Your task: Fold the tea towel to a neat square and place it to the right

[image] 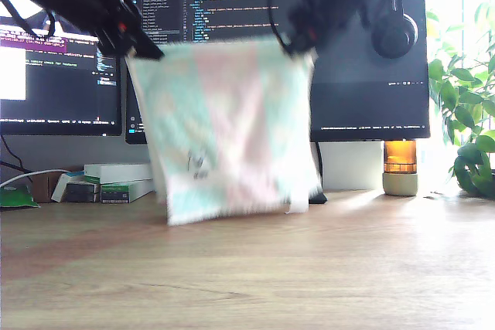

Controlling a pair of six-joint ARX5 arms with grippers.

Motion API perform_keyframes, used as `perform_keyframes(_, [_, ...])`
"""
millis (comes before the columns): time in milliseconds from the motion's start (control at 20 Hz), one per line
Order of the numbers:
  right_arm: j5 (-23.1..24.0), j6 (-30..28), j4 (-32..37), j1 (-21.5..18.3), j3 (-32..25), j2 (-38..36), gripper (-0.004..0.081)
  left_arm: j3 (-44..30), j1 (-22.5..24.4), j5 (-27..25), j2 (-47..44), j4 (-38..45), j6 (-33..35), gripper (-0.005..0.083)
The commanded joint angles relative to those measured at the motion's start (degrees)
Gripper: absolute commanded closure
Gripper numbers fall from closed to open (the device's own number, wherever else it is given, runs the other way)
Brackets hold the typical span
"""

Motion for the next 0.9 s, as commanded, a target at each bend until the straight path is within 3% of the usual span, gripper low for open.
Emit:
perform_keyframes(0, [1.1,0.5,-1.0,-1.2,2.0,0.0,0.0783,1.0,0.6,-0.5,0.3,-1.5,0.2,0.0795])
perform_keyframes(200, [1.0,1.3,-11.9,-1.2,3.0,0.0,0.0783,1.0,0.4,1.3,0.2,-10.8,-1.5,0.0795])
perform_keyframes(300, [-0.3,5.3,-19.5,-1.2,3.0,0.0,0.0783,1.0,-0.5,4.3,0.2,-16.9,-2.4,0.0795])
perform_keyframes(450, [-5.6,8.0,-29.7,-1.2,3.0,0.0,0.0783,1.0,-1.3,9.6,0.3,-24.1,-5.1,0.0795])
perform_keyframes(550, [-8.4,7.9,-34.5,-1.2,3.0,0.0,0.0783,1.0,-1.7,11.7,0.3,-27.0,-5.9,0.0795])
perform_keyframes(850, [-10.0,7.7,-44.6,-1.4,3.1,-0.5,0.0783,1.0,-5.6,12.1,0.1,-32.8,-6.3,0.0795])
